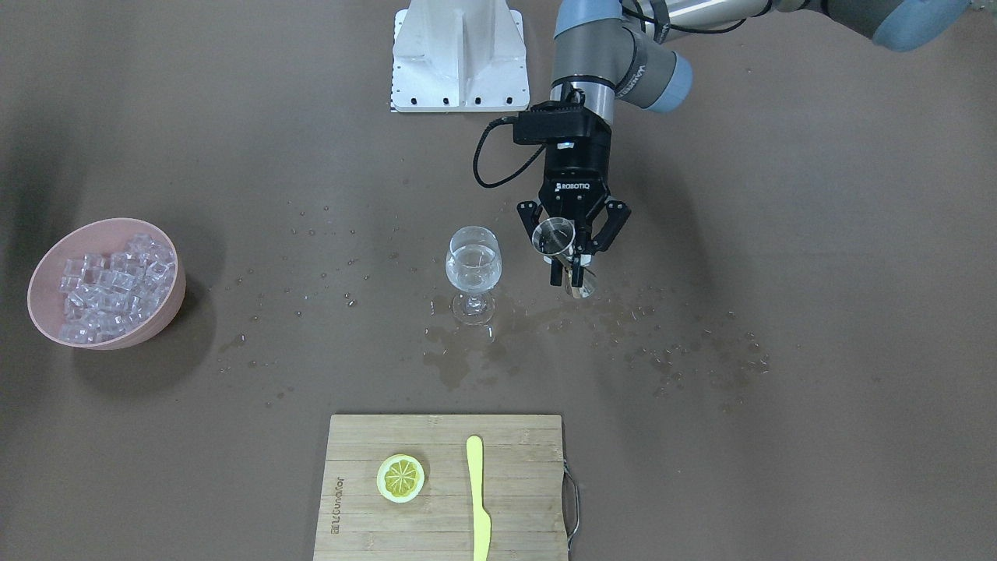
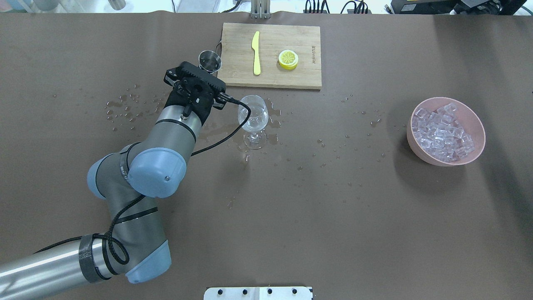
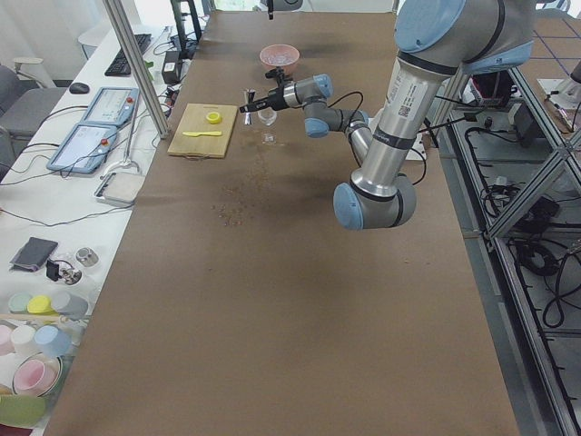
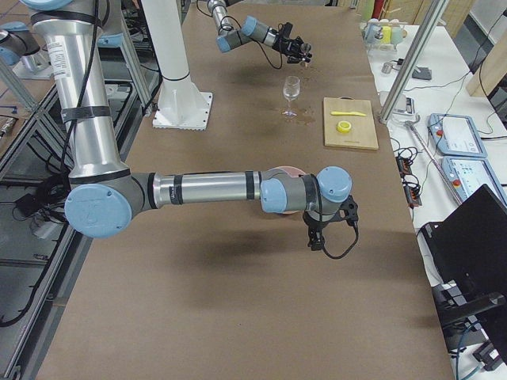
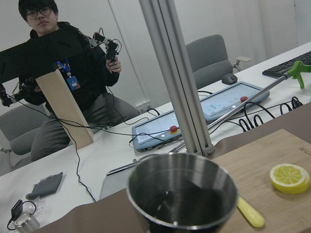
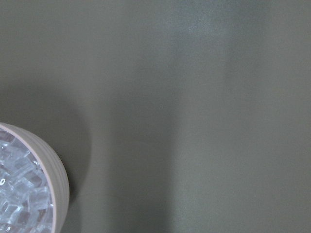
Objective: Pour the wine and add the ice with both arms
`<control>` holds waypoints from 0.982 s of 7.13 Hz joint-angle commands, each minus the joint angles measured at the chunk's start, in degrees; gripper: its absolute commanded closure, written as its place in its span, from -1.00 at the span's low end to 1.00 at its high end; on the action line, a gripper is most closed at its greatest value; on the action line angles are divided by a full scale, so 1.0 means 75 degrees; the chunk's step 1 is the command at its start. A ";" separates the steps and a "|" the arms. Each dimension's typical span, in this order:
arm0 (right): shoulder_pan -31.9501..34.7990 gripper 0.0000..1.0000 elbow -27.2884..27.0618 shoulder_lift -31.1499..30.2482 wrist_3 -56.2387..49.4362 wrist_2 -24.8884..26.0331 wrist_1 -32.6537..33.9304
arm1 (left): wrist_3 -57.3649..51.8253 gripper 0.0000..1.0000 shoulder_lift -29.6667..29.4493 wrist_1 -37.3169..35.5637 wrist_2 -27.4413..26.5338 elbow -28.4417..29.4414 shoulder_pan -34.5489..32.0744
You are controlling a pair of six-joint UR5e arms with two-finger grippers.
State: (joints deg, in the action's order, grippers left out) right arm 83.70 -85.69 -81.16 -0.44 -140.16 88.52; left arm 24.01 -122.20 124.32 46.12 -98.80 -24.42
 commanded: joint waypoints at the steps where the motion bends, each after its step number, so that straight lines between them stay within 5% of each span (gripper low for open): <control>1: -0.0027 -1.00 0.0022 0.0005 0.0000 -0.0004 -0.0002 | -0.1242 1.00 -0.0217 -0.0459 -0.0032 0.0013 0.0104; 7: -0.0062 -1.00 0.0081 0.0016 0.0000 -0.0027 -0.0002 | -0.3831 1.00 -0.0628 -0.2219 -0.0196 -0.0127 0.0303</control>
State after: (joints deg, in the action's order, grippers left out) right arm 83.29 -85.22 -81.04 -0.48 -140.36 88.51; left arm -1.59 -126.68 109.03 44.87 -99.49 -22.71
